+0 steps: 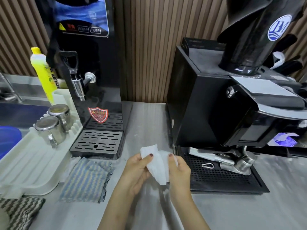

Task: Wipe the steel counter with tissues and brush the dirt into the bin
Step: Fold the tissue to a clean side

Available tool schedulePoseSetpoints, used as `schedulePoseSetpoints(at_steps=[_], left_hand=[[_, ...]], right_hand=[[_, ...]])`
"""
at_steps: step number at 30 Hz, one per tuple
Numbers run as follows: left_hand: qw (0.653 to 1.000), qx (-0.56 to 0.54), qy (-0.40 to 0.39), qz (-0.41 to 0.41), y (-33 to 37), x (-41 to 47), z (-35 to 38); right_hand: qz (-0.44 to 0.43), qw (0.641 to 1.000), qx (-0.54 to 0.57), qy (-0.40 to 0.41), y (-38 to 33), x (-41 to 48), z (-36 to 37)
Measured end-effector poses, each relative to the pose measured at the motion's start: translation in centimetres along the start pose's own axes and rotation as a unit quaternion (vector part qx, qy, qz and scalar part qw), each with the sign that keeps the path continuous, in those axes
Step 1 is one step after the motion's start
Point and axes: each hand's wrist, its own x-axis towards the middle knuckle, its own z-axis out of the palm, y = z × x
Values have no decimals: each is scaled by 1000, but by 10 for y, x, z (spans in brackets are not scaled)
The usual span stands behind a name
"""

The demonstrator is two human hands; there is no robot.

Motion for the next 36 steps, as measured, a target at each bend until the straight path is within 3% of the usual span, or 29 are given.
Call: schedulePoseSetpoints(at_steps=[4, 9, 12, 19, 24, 32, 36], left_hand=[[1000, 19, 21, 7, -1, -1, -1], [997, 53, 44, 17, -4, 2, -3], [989, 101, 101, 49, -11, 10, -6], [963, 156, 160, 152, -22, 24, -24], [946, 190, 193, 180, -21, 36, -40], [975, 153, 122, 104, -14, 27, -39], [980, 127, 109, 108, -11, 21, -36]], right_hand=[[127, 984, 60, -105, -4, 2, -3], [57, 991, 54, -110, -8, 5, -3], [38, 994, 39, -93, -3, 3, 3], [120, 983, 25, -135, -1, 9, 16], [153, 981, 75, -96, 1, 21, 22], [164, 978, 56, -120, 8, 25, 24], [138, 983, 23, -116, 10, 25, 24]])
